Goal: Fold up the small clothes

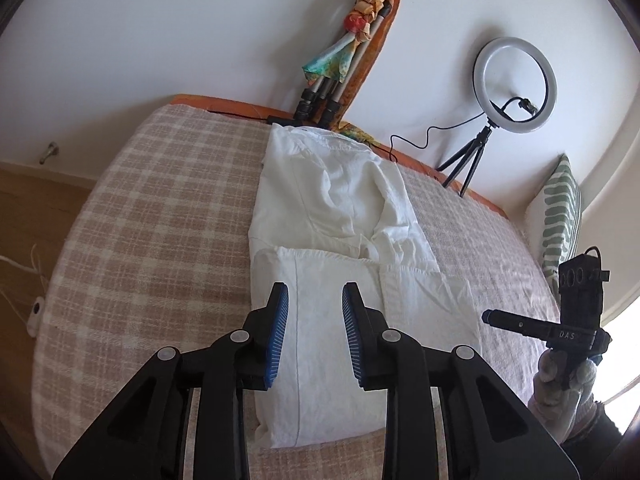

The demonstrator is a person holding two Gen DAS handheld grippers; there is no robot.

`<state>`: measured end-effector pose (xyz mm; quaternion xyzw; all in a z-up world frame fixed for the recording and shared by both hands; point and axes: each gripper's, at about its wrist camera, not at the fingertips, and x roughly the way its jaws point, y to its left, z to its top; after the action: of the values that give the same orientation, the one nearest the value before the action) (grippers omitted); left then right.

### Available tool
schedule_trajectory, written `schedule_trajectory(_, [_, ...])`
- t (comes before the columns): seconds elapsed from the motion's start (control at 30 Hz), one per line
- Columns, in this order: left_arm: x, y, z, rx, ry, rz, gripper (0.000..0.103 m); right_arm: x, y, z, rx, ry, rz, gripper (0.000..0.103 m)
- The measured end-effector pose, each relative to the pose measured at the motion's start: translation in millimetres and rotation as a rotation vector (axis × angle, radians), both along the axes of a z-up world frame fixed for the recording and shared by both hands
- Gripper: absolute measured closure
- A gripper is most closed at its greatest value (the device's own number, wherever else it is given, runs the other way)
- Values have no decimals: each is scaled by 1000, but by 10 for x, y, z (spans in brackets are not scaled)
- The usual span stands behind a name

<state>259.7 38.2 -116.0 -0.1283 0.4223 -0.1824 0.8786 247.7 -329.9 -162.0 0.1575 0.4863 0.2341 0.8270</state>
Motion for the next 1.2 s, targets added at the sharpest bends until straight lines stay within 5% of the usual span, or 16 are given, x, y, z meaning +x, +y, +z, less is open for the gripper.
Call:
schedule_trajectory(0.13, [24,-133,-212,55,50,-42,77,54,50,-130,-55,24,10,47])
schedule_trajectory(0.33, [97,9,-209,49,69,61,77,167,126,-218,-111,10,10,49])
schedule_trajectory(0.37, [86,49,-175,62,57,88,74,171,138,-222,-113,5,18,56])
schedule_trajectory(0.47, [76,138,-182,67,40,146,38,173,179,-241,-95,7,33,65])
schedule_trajectory(0.57, [132,58,-285,59,64,94,39,147,245,-221,-118,-17,39,65])
schedule_trajectory(0.63, [171,-20,-354,72,71,61,48,127,283,-201,-132,-36,46,68])
schedule_trajectory(0.7, [207,-44,-431,48,108,37,90,123,282,-186,-125,-48,51,78])
schedule_trajectory(0.77, [201,9,-437,-8,118,44,91,126,220,-161,-70,-46,52,88])
schedule_trajectory(0.97, [157,189,-311,-248,83,-33,93,170,-62,-146,242,-24,85,92])
schedule_trajectory(1.03, [222,201,-433,-229,116,-27,93,264,-112,-278,269,14,72,93])
schedule_trajectory(1.2, [286,115,-579,-83,120,-24,93,352,-4,-423,106,15,63,93])
